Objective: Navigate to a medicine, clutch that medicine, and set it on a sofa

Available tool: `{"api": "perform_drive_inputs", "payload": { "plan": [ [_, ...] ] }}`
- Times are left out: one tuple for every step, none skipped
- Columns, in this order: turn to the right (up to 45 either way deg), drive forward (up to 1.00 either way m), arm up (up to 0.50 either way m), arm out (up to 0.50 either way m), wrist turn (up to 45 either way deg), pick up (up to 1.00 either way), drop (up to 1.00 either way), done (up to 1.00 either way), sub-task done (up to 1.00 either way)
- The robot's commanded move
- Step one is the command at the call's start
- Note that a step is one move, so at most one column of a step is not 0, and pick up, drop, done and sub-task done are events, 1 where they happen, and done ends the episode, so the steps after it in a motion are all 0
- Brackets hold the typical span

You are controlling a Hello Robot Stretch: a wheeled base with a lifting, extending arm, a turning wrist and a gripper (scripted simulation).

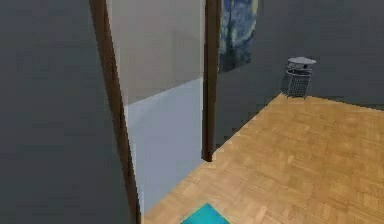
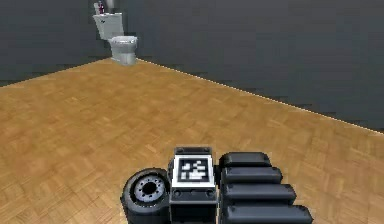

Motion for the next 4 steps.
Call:
{"api": "perform_drive_inputs", "payload": {
  "plan": [
    [0.0,0.85,0.00,0.00,0.0,0.00,0.00,0.00,0.00],
    [-6.0,0.00,0.00,0.00,0.0,0.00,0.00,0.00,0.00],
    [0.0,0.45,0.00,0.00,0.0,0.00,0.00,0.00,0.00],
    [-39.0,0.00,0.00,0.00,0.0,0.00,0.00,0.00,0.00]
  ]
}}
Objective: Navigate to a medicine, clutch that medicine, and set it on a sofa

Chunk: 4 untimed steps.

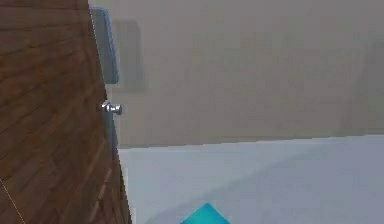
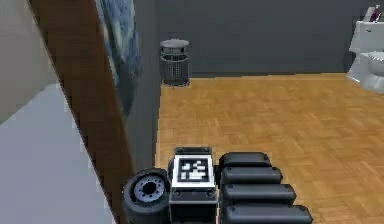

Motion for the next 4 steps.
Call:
{"api": "perform_drive_inputs", "payload": {
  "plan": [
    [0.0,1.00,0.00,0.00,0.0,0.00,0.00,0.00,0.00],
    [0.0,0.20,0.00,0.00,0.0,0.00,0.00,0.00,0.00],
    [-45.0,0.00,0.00,0.00,0.0,0.00,0.00,0.00,0.00],
    [-6.0,0.00,0.00,0.00,0.0,0.00,0.00,0.00,0.00]
  ]
}}
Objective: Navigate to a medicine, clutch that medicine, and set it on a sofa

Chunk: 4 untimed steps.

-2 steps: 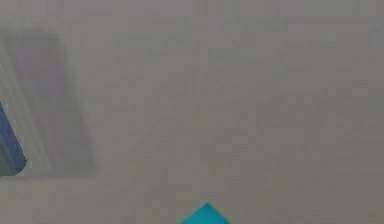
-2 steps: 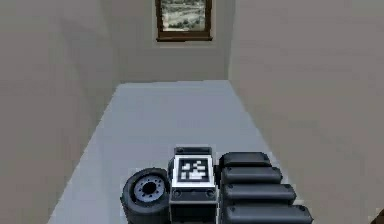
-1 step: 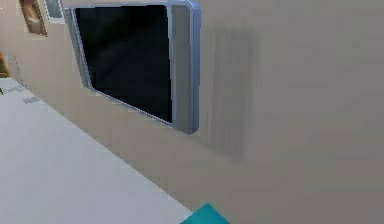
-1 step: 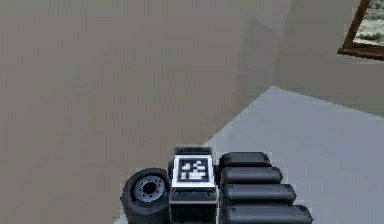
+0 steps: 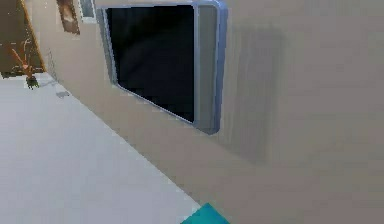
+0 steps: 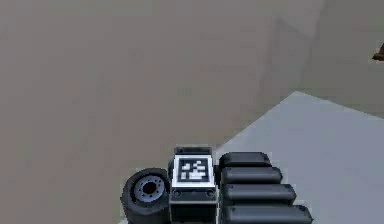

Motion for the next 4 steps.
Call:
{"api": "perform_drive_inputs", "payload": {
  "plan": [
    [0.0,0.50,0.00,0.00,0.0,0.00,0.00,0.00,0.00],
    [-42.0,0.00,0.00,0.00,0.0,0.00,0.00,0.00,0.00],
    [0.0,0.45,0.00,0.00,0.0,0.00,0.00,0.00,0.00],
    [-9.0,0.00,0.00,0.00,0.0,0.00,0.00,0.00,0.00]
  ]
}}
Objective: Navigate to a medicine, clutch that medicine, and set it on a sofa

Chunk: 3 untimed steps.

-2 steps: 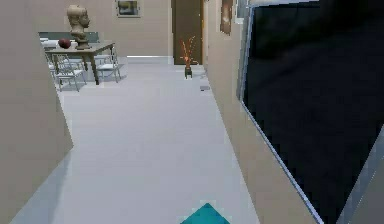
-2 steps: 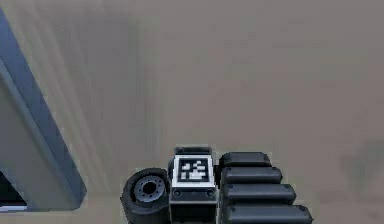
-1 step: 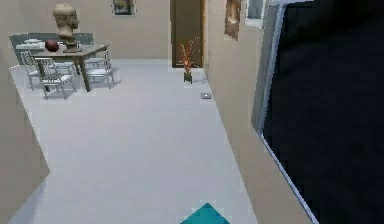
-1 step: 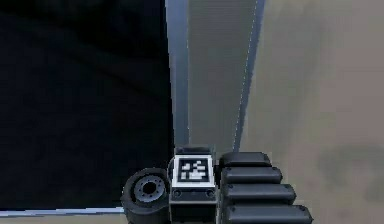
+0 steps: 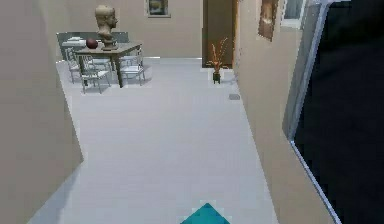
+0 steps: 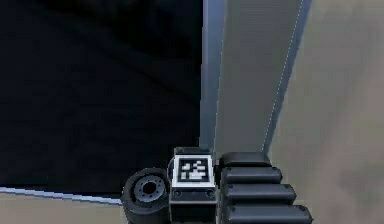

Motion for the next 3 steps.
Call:
{"api": "perform_drive_inputs", "payload": {
  "plan": [
    [0.0,1.00,0.00,0.00,0.0,0.00,0.00,0.00,0.00],
    [0.0,1.00,0.00,0.00,0.0,0.00,0.00,0.00,0.00],
    [0.0,1.00,0.00,0.00,0.0,0.00,0.00,0.00,0.00]
  ]
}}
